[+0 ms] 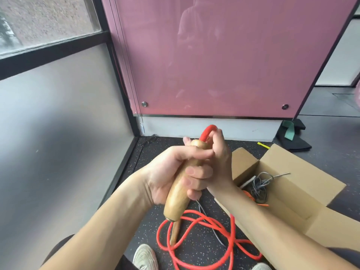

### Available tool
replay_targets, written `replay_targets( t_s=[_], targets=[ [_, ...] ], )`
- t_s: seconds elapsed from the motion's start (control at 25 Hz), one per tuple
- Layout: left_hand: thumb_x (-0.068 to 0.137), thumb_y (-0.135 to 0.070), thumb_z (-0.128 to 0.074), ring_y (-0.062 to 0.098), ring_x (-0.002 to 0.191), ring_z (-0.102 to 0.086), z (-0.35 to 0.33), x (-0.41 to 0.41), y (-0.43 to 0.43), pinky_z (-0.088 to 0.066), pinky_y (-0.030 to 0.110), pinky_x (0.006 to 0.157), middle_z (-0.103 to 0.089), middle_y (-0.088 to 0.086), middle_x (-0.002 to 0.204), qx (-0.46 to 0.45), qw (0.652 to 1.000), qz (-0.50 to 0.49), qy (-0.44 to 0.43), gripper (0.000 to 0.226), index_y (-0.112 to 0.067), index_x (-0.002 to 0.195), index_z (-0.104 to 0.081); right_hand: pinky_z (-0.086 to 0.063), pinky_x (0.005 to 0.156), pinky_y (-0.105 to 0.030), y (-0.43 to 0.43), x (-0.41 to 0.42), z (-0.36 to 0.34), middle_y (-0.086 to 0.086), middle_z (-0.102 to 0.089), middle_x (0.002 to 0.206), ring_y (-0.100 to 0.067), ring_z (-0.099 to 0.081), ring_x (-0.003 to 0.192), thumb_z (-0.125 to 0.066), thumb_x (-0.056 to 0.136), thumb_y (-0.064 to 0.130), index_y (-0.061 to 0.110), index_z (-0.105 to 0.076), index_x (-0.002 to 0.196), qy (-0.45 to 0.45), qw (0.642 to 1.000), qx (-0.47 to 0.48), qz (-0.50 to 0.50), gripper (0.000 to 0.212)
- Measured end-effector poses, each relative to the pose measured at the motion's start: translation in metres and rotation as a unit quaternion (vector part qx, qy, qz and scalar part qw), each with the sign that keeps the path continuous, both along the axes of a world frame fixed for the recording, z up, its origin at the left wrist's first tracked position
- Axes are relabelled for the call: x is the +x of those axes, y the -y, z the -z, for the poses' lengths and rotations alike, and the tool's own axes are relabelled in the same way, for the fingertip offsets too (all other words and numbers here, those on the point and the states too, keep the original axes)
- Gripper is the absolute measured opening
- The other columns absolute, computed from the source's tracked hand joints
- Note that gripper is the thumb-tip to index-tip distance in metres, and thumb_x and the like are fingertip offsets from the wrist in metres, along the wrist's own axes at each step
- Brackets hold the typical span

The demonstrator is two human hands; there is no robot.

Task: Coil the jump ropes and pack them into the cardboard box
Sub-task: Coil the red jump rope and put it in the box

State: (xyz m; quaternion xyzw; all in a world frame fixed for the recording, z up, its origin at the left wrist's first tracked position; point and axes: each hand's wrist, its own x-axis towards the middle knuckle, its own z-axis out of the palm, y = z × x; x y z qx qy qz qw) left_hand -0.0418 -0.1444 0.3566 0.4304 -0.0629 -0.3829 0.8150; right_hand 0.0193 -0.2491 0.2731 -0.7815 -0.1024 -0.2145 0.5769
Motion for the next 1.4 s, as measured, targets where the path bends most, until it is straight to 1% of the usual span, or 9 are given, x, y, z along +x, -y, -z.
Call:
replay_targets(
  t_s=[0.08, 0.24, 0.32, 0.48, 0.68, 0.92, 1.12, 1.2, 1.4],
  targets=[
    [0.082, -0.019, -0.065, 0.008, 0.045, -0.047, -0.007, 0.001, -0.012, -0.044, 0.02, 0.043, -0.048, -0.002, 0.06, -0.02, 0.999, 0.026, -0.011, 0.019, -0.019, 0.093, -0.049, -0.042, 0.061, -0.04, 0.013, 0.0, -0.021, 0.005, -0.041, 0.066, -0.022, -0.042, 0.062, -0.081, 0.079, 0.037, 0.024, -0.035, 0.07, 0.094, 0.988, -0.009, 0.12, 0.048],
    [0.09, -0.049, -0.058, 0.011, 0.048, -0.053, -0.003, -0.003, -0.01, -0.051, 0.024, 0.047, -0.052, 0.0, 0.064, 0.146, 0.988, 0.036, 0.043, 0.033, -0.017, 0.098, -0.057, -0.043, 0.075, -0.032, 0.04, 0.017, -0.044, -0.002, -0.055, 0.086, -0.021, -0.052, 0.08, -0.075, 0.086, 0.048, 0.013, -0.056, 0.09, 0.196, 0.967, -0.049, 0.154, 0.039],
    [0.089, -0.055, -0.057, 0.006, 0.041, -0.042, -0.002, -0.006, -0.004, -0.042, 0.018, 0.039, -0.041, -0.004, 0.058, 0.151, 0.987, 0.039, 0.046, 0.036, -0.019, 0.091, -0.055, -0.038, 0.058, -0.033, 0.047, 0.026, -0.039, 0.0, -0.052, 0.059, -0.019, -0.048, 0.059, -0.058, 0.095, 0.056, 0.017, -0.052, 0.063, 0.131, 0.98, -0.102, 0.106, 0.051],
    [0.095, -0.05, -0.05, -0.001, 0.035, -0.034, -0.016, 0.0, -0.004, -0.029, 0.013, 0.032, -0.036, -0.011, 0.049, -0.059, 0.988, -0.132, 0.063, 0.031, -0.024, 0.078, -0.048, -0.029, 0.05, -0.032, 0.038, 0.019, -0.036, -0.002, -0.044, 0.049, -0.02, -0.042, 0.048, -0.05, 0.098, 0.059, 0.014, -0.047, 0.055, -0.166, 0.978, -0.126, 0.003, 0.062],
    [0.1, -0.057, -0.044, 0.002, 0.039, -0.039, -0.02, 0.036, -0.042, -0.037, 0.016, 0.038, -0.039, -0.011, 0.053, -0.267, 0.86, -0.429, 0.068, 0.041, -0.02, 0.083, -0.046, -0.039, 0.055, -0.025, -0.013, -0.031, -0.019, 0.004, -0.055, 0.063, -0.018, -0.057, 0.063, -0.035, 0.103, 0.055, 0.018, -0.05, 0.081, -0.177, 0.936, -0.197, -0.232, 0.046],
    [0.106, -0.047, -0.039, 0.015, 0.043, -0.039, -0.009, 0.057, -0.067, -0.035, 0.023, 0.045, -0.041, 0.003, 0.058, 0.023, 0.749, -0.626, 0.218, 0.034, -0.017, 0.089, -0.039, -0.051, 0.071, -0.039, -0.015, -0.047, -0.024, 0.0, -0.063, 0.066, -0.019, -0.062, 0.066, -0.039, 0.104, 0.048, 0.021, -0.051, 0.083, -0.162, 0.914, -0.228, -0.294, 0.037],
    [0.1, -0.059, -0.035, 0.023, 0.062, -0.06, 0.026, 0.054, -0.062, -0.052, 0.039, 0.065, -0.06, 0.015, 0.071, 0.515, 0.625, -0.392, 0.436, 0.048, -0.014, 0.084, -0.044, -0.048, 0.053, -0.033, 0.015, -0.039, -0.037, 0.002, -0.059, 0.054, -0.024, -0.062, 0.053, -0.042, 0.095, 0.062, 0.021, -0.045, 0.063, 0.073, 0.916, -0.346, -0.189, 0.053],
    [0.094, -0.073, -0.022, 0.019, 0.079, -0.064, 0.024, 0.047, -0.044, -0.053, 0.04, 0.081, -0.064, 0.004, 0.08, 0.561, 0.661, -0.245, 0.434, 0.064, -0.017, 0.084, -0.052, -0.038, 0.045, -0.033, 0.032, -0.027, -0.053, 0.001, -0.048, 0.046, -0.03, -0.053, 0.045, -0.048, 0.099, 0.051, 0.024, -0.03, 0.056, 0.201, 0.915, -0.337, -0.091, 0.053],
    [0.076, -0.091, -0.026, 0.023, 0.048, -0.051, 0.025, 0.017, -0.006, -0.047, 0.03, 0.053, -0.049, 0.006, 0.06, 0.365, 0.895, 0.086, 0.24, 0.09, -0.006, 0.093, -0.049, -0.023, 0.046, -0.028, 0.066, 0.005, -0.072, 0.009, -0.022, 0.044, -0.023, -0.032, 0.04, -0.035, 0.103, 0.053, 0.026, -0.025, 0.054, 0.286, 0.911, -0.298, 0.024, 0.057]
  ],
)
